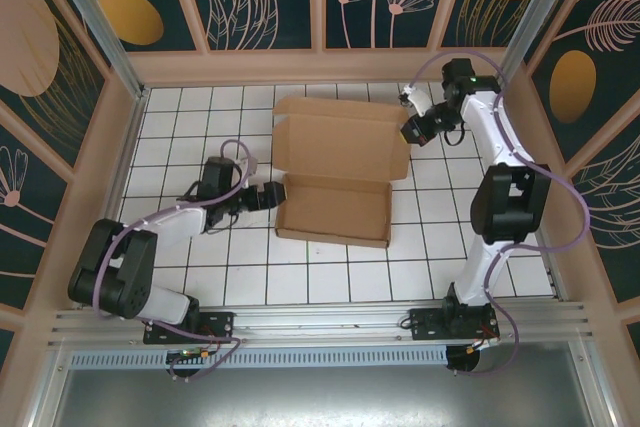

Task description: Fold the paper box

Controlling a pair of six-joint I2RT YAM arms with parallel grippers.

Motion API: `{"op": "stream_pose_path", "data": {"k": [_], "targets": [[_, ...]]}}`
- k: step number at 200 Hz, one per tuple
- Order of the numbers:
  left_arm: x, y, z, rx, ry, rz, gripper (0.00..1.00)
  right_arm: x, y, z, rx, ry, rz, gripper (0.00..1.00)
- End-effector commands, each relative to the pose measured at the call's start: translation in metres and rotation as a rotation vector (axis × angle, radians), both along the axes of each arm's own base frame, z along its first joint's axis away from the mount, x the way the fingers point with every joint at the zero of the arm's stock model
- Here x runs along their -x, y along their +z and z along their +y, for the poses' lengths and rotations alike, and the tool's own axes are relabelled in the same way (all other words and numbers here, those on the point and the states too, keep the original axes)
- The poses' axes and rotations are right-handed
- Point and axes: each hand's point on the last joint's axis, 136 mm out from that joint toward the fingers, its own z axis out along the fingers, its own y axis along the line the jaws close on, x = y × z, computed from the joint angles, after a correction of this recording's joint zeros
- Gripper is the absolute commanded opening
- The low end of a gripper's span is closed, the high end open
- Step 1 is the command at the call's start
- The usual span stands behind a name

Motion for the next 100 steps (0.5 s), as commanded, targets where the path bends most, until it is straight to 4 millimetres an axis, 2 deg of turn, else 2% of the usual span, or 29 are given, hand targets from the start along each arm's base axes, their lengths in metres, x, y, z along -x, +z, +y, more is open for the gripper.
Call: {"op": "stream_pose_path", "data": {"k": [1,17,20,29,37,46,68,85,100], "targets": [[-0.036,0.06,0.01,-0.171,-0.027,-0.209,0.98,0.005,0.013,0.009,0.049,0.077,-0.128,0.0],[-0.046,0.081,0.013,-0.25,-0.062,-0.249,0.99,0.007,0.017,0.014,0.053,0.097,-0.153,0.0],[-0.05,0.09,0.013,-0.267,-0.07,-0.268,0.98,0.008,0.017,0.014,0.055,0.099,-0.156,0.0],[-0.057,0.098,0.017,-0.324,-0.076,-0.277,0.95,0.007,0.019,0.014,0.062,0.1,-0.168,0.0],[-0.062,0.104,0.022,-0.368,-0.073,-0.281,0.89,0.007,0.022,0.014,0.064,0.105,-0.18,0.0],[-0.067,0.11,0.024,-0.4,-0.077,-0.282,0.78,0.007,0.027,0.014,0.067,0.107,-0.194,0.0],[-0.067,0.119,0.018,-0.412,-0.144,-0.25,0.64,0.006,0.035,0.013,0.079,0.108,-0.207,0.0],[-0.063,0.122,0.012,-0.4,-0.188,-0.233,0.62,0.005,0.039,0.012,0.083,0.105,-0.217,0.0],[-0.062,0.119,0.011,-0.399,-0.207,-0.221,0.64,0.005,0.043,0.013,0.078,0.109,-0.229,0.0]]}}
